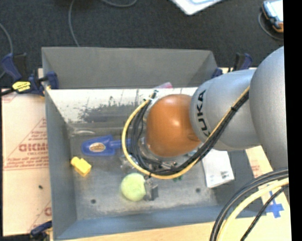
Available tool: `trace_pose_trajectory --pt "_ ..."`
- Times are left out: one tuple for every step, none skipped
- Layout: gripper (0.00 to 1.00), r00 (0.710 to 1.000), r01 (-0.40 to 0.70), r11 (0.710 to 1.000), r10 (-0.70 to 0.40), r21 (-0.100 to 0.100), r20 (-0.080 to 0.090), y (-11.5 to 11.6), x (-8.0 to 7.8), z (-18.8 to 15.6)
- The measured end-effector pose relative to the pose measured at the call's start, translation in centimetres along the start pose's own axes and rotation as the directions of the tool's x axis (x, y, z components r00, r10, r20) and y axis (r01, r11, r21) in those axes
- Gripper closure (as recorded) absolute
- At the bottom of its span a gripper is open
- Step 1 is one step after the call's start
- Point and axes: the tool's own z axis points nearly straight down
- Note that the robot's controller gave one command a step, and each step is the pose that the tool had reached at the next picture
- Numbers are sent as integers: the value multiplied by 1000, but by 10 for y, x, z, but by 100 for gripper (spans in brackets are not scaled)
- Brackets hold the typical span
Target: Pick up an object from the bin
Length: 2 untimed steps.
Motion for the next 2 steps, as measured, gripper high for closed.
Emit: trace_pose_trajectory --pt "0 1000 4 1000 -4 -2 -2 -3 1 25" --pt "100 1000 18 1000 -18 0 4 0 -11 32"
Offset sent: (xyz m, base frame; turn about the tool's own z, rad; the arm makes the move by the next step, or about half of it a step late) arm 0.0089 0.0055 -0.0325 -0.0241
